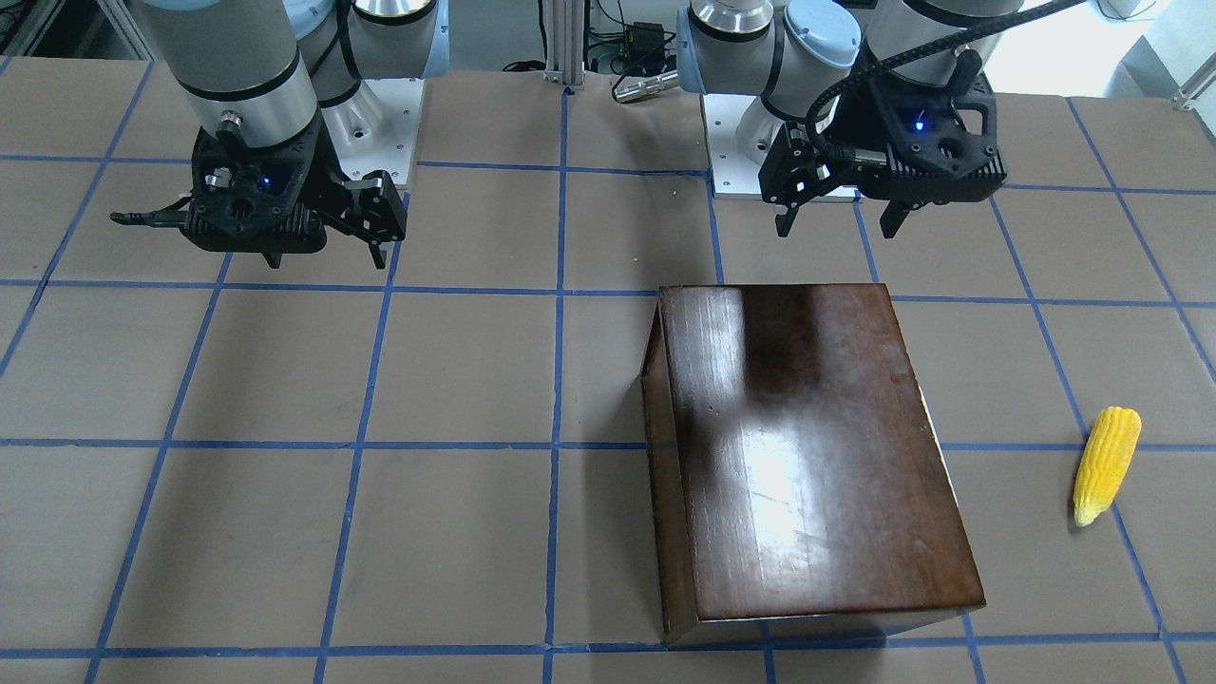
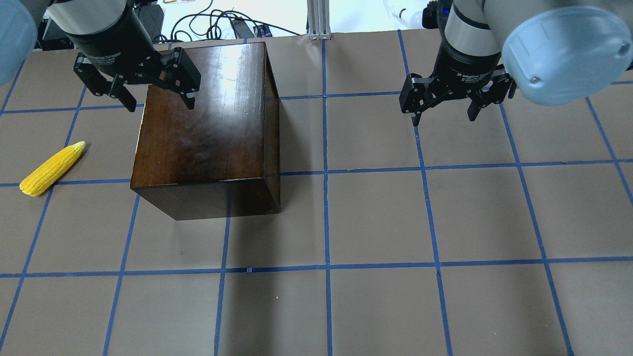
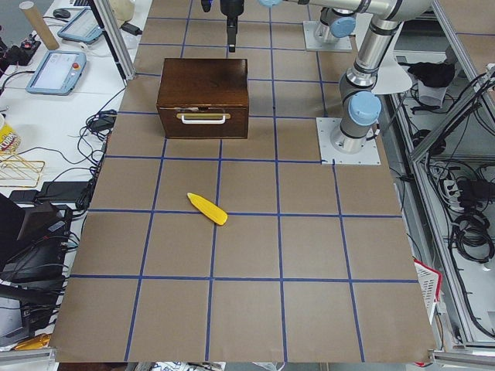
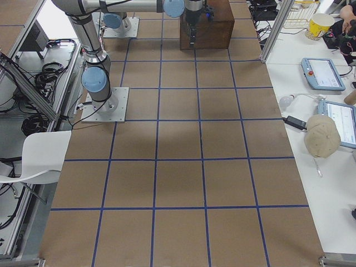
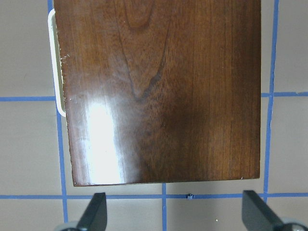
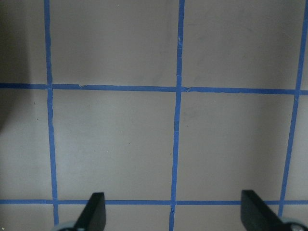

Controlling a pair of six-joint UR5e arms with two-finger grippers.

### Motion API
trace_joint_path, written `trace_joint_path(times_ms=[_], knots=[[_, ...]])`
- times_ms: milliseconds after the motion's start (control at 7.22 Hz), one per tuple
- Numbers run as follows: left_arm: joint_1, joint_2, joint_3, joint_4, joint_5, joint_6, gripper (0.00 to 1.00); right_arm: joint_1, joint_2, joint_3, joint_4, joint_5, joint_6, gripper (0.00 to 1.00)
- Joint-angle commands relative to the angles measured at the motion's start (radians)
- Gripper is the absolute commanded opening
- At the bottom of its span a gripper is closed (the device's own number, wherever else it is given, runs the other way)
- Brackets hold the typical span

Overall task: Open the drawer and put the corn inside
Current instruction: 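Move the left gripper down beside the cabinet toward the white drawer handle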

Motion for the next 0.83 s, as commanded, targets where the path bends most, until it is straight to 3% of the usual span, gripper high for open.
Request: trace_joint_path(times_ms=[0,692], knots=[[0.0,-0.001,0.0,0.001,0.0,0.0,1.0,0.0,0.0,0.0,0.0,0.0,0.0,1.0],[0.002,0.001,-0.012,0.001,0.001,0.012,1.0,0.0,0.0,0.0,0.0,0.0,0.0,1.0]])
